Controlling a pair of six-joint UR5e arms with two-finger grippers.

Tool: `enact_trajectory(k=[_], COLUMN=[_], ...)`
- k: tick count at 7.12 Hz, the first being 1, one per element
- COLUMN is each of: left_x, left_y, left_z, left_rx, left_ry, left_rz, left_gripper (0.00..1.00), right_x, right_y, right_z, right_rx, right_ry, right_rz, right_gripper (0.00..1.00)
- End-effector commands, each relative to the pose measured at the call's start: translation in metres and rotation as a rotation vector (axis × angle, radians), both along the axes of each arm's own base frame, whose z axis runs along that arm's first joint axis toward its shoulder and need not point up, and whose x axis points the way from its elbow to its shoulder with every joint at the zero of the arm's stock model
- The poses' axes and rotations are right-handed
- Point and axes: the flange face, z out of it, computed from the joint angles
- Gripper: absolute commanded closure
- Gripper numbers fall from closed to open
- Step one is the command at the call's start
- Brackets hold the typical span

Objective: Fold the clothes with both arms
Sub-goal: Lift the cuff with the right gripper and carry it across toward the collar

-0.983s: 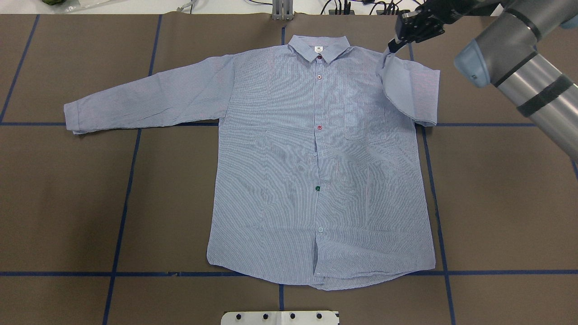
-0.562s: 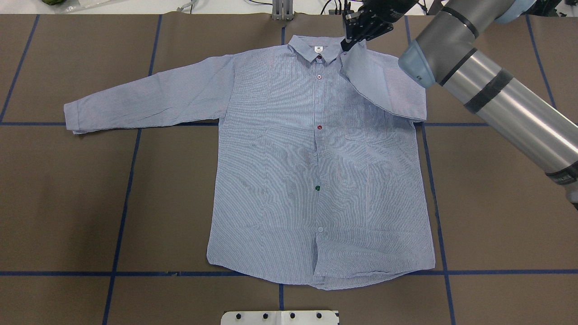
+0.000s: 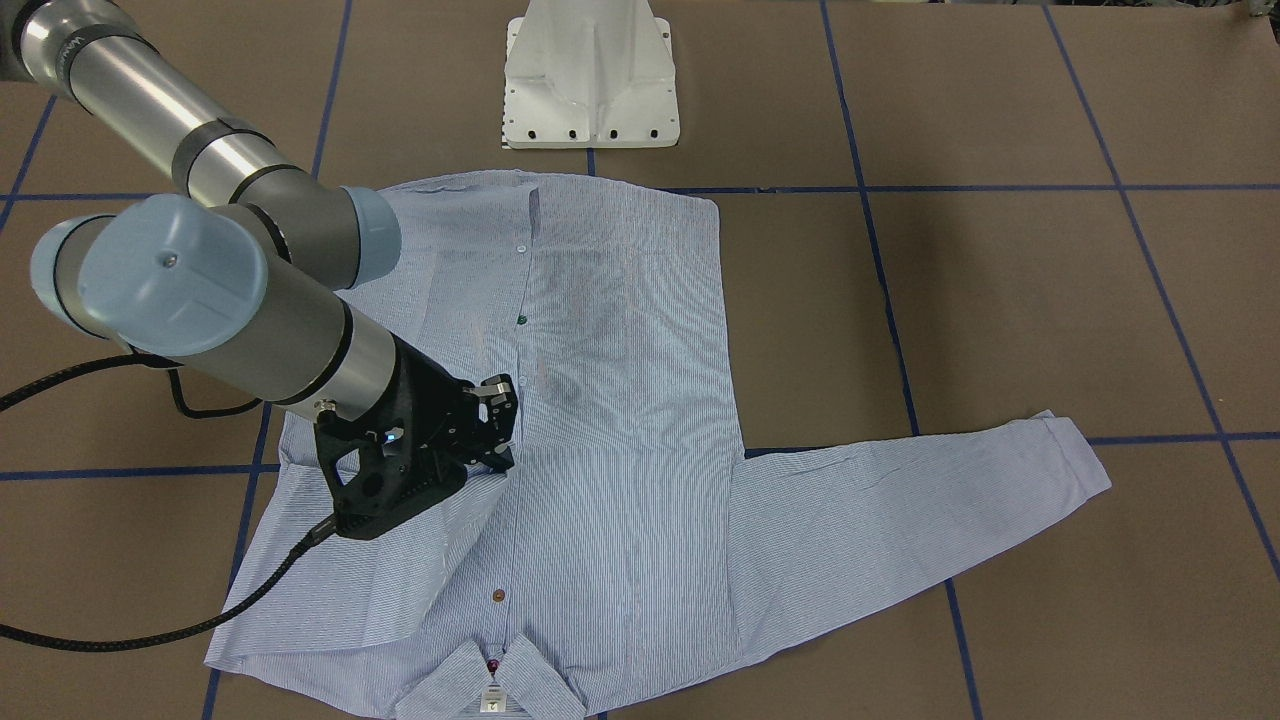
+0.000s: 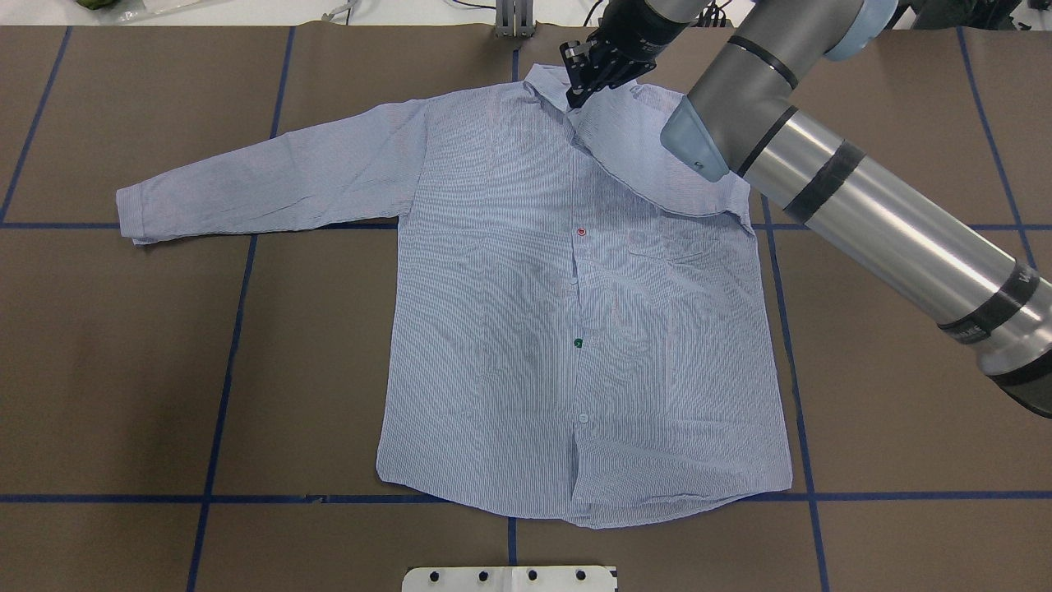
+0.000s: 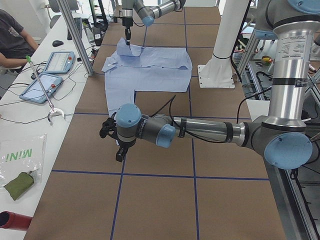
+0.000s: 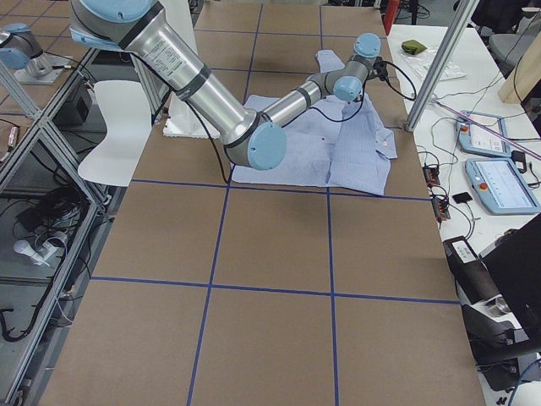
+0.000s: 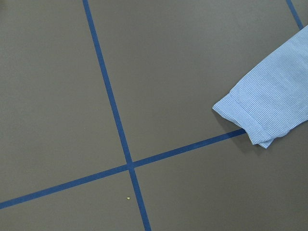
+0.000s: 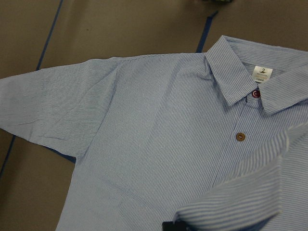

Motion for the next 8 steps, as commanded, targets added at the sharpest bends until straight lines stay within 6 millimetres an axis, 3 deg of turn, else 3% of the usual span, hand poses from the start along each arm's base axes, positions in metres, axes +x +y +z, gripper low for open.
enact_trajectory(k=[1,2,5,7,8], left_x=[0.000,0.000,0.000,0.000,0.000], left_y=[0.000,0.000,-0.001,-0.001,-0.001], left_z=[0.000,0.000,-0.001,-0.002,-0.002], left_rx=[-0.001,-0.001,-0.002,-0.001,0.000], left_ry=[0.000,0.000,0.001,0.001,0.001], left_rz=[0.000,0.000,-0.002,-0.002,-0.003], left_gripper=[0.01,0.01,0.01,0.01,0.01], right_x=[-0.033,-0.052,-0.099,-0.133,-0.167], right_y=[0.001,0.000,0.023,0.023,0.043], right_z=[-0.011,-0.020,-0.012,-0.009,-0.020], right_rx=[0.015,0.021,0.042,0.031,0.065], right_ry=[0.025,0.040,0.081,0.124,0.147], right_rz=[0.008,0.013,0.014,0.012,0.025], right_gripper=[1.00,1.00,1.00,1.00,0.02])
